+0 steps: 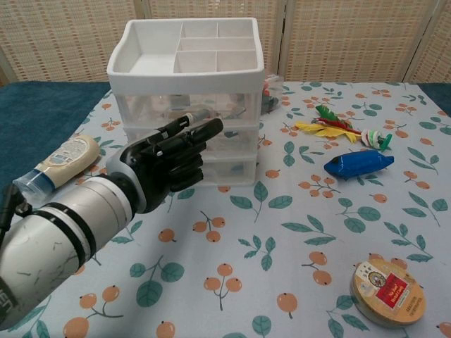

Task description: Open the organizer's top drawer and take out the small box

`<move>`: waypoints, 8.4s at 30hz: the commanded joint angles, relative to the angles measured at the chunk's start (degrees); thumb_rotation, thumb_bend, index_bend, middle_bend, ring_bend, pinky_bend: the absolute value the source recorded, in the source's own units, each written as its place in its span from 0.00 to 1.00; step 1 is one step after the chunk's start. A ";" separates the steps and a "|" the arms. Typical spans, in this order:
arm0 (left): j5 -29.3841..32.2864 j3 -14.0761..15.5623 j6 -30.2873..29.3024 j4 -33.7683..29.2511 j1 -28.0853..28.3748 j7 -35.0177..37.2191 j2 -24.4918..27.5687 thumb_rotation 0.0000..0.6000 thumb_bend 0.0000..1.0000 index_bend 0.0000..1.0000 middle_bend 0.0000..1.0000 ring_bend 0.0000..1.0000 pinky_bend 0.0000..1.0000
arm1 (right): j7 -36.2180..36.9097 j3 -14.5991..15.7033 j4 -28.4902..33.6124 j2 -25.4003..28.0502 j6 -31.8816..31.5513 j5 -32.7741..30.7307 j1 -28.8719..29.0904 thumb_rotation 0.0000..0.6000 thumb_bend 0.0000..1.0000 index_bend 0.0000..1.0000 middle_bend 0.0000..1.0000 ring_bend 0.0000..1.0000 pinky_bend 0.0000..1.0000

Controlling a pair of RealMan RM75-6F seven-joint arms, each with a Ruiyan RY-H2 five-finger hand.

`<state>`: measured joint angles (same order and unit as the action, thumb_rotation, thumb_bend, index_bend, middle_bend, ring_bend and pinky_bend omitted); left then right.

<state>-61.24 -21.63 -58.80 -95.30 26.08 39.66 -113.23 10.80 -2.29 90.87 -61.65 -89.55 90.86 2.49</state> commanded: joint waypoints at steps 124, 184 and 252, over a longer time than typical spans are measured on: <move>-23.31 10.49 -15.34 8.35 1.56 -49.27 13.43 1.00 0.29 0.26 0.95 1.00 1.00 | -0.22 -0.89 -0.46 0.09 -0.80 0.03 0.16 1.00 0.33 0.01 0.17 0.03 0.13; -28.89 18.42 -18.17 -2.06 -1.20 -51.91 21.30 1.00 0.29 0.39 0.95 1.00 1.00 | -0.33 -0.66 -0.42 -0.13 -0.60 0.28 0.12 1.00 0.33 0.01 0.17 0.03 0.13; -59.70 14.60 -14.44 10.21 17.70 -46.19 44.21 1.00 0.28 0.36 0.94 0.97 1.00 | 2.82 -2.22 2.31 3.33 -5.49 1.93 -0.70 1.00 0.34 0.01 0.17 0.03 0.13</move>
<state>-120.20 -7.14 -74.36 -86.07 42.63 -6.34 -69.67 13.66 -4.52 93.11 -58.36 -94.97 92.72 1.86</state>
